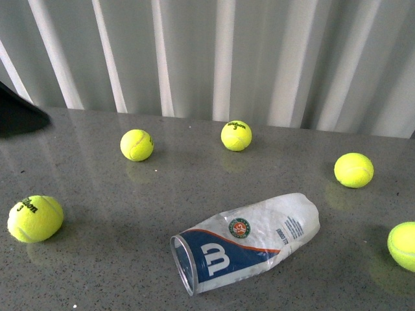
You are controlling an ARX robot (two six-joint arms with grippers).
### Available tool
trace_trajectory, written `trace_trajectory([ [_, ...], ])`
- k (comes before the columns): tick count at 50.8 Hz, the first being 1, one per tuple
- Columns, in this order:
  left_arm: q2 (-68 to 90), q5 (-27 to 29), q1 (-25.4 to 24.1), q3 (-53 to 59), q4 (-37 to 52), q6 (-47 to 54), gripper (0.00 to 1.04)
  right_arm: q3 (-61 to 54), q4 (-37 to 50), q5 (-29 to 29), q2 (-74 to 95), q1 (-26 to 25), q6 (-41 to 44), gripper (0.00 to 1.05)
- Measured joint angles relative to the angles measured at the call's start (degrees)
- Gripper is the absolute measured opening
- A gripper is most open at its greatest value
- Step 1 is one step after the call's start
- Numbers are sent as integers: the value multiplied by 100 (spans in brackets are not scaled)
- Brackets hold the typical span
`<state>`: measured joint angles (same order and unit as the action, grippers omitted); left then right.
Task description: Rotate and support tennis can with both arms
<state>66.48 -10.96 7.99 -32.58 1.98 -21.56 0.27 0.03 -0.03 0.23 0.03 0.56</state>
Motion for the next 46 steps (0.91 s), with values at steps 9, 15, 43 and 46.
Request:
trace_trajectory([
  [9, 1029, -494, 1158, 964, 1335, -2179, 98, 0, 0, 0, 0, 0, 0, 98],
  [15, 1539, -492, 1534, 1401, 2378, -3324, 98, 0, 0, 2, 0, 0, 0, 98],
  [43, 3873, 721, 2736, 417, 4207, -4804, 98, 0, 0, 0, 0, 0, 0, 98],
  [46, 4017, 892, 2778, 343, 4291, -4767, 98, 0, 0, 0, 0, 0, 0, 98],
])
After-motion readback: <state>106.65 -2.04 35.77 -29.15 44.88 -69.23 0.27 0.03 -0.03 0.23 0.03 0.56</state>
